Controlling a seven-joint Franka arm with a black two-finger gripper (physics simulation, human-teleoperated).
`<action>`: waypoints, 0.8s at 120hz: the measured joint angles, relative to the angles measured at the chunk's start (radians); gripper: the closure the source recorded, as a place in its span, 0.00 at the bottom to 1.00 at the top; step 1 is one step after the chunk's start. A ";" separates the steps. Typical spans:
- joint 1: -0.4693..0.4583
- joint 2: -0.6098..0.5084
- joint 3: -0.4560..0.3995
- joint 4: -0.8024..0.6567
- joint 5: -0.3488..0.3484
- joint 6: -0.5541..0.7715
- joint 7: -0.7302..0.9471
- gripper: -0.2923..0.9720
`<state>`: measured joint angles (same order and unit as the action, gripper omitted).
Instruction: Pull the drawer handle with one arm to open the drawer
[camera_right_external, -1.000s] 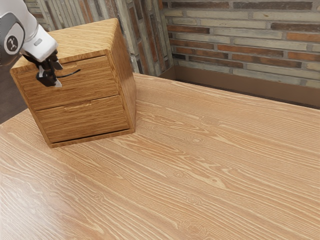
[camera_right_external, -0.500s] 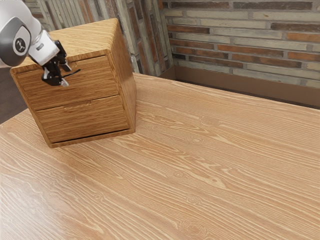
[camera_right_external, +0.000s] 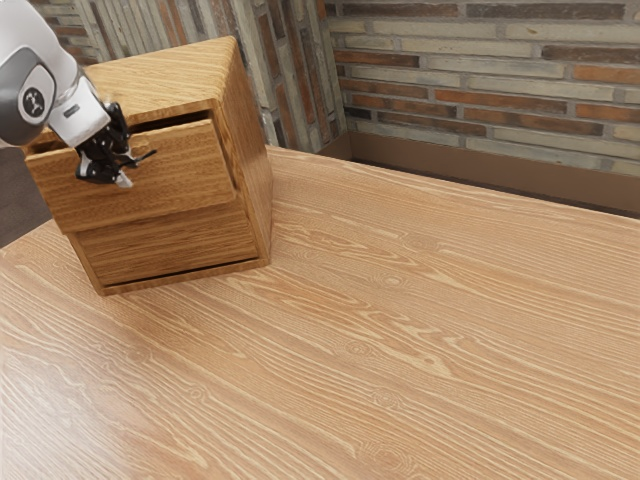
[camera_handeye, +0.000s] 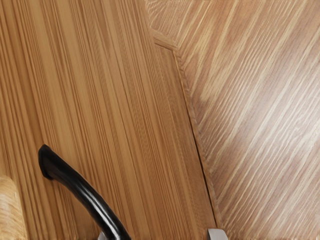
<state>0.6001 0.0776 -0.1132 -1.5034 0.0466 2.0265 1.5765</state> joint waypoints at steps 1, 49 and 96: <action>0.000 -0.006 -0.001 -0.006 0.000 0.000 0.001 0.68; -0.016 -0.243 0.008 -0.265 -0.029 -0.006 0.012 0.72; -0.041 -0.417 0.007 -0.441 -0.053 -0.010 -0.002 0.71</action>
<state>0.5589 -0.3397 -0.1064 -1.9439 -0.0064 2.0165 1.5744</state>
